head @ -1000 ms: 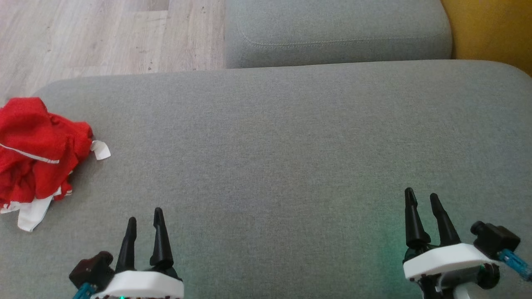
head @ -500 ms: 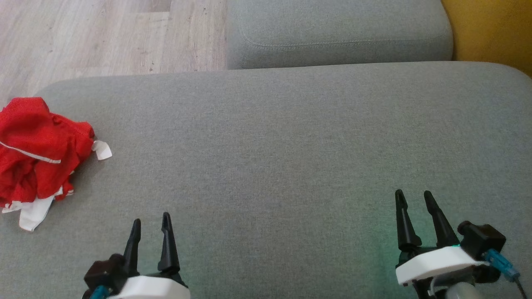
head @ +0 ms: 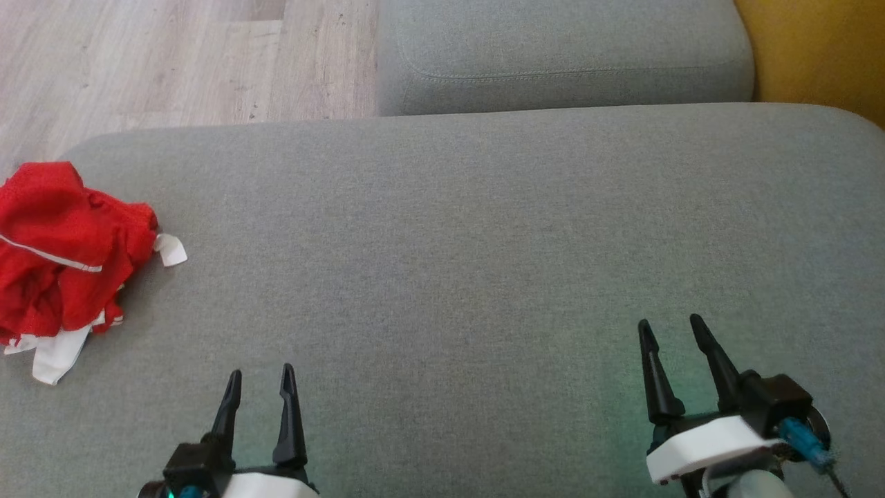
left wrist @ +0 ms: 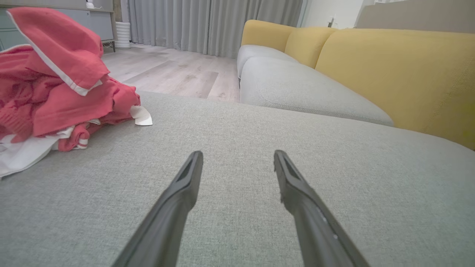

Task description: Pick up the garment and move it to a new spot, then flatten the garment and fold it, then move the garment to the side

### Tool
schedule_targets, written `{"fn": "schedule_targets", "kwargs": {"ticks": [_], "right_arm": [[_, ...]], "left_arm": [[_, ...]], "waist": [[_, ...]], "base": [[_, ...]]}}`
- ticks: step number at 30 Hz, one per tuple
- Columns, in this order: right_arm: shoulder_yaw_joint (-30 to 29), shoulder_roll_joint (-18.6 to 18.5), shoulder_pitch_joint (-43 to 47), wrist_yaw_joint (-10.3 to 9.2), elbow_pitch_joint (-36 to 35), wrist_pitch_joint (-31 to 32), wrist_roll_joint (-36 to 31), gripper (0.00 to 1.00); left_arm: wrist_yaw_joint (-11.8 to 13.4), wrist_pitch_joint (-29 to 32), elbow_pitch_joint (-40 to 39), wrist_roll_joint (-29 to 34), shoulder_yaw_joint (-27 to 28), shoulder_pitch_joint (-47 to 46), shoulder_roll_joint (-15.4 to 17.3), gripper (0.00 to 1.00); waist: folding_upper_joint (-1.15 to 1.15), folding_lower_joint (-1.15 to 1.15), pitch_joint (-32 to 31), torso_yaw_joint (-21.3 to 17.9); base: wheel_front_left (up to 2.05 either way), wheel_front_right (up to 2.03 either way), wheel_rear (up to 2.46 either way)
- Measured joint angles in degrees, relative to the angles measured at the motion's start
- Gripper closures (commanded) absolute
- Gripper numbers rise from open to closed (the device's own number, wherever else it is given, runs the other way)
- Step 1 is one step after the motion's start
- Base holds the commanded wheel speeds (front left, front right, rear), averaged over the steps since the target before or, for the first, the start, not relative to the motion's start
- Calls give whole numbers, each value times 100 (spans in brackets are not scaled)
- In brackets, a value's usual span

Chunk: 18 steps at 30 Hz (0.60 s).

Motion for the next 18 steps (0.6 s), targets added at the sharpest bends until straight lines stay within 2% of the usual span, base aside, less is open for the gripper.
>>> {"fn": "schedule_targets", "kwargs": {"ticks": [7,18], "right_arm": [[63,-3,0,0,-2,-111,-358,0],[87,-4,0,0,0,-114,-361,0]], "left_arm": [[12,-94,74,291,-23,9,2,0],[53,-102,205,264,-14,8,3,0]], "waist": [[0,0,4,4],[0,0,9,-2]], "base": [[0,0,0],[0,0,0]]}}
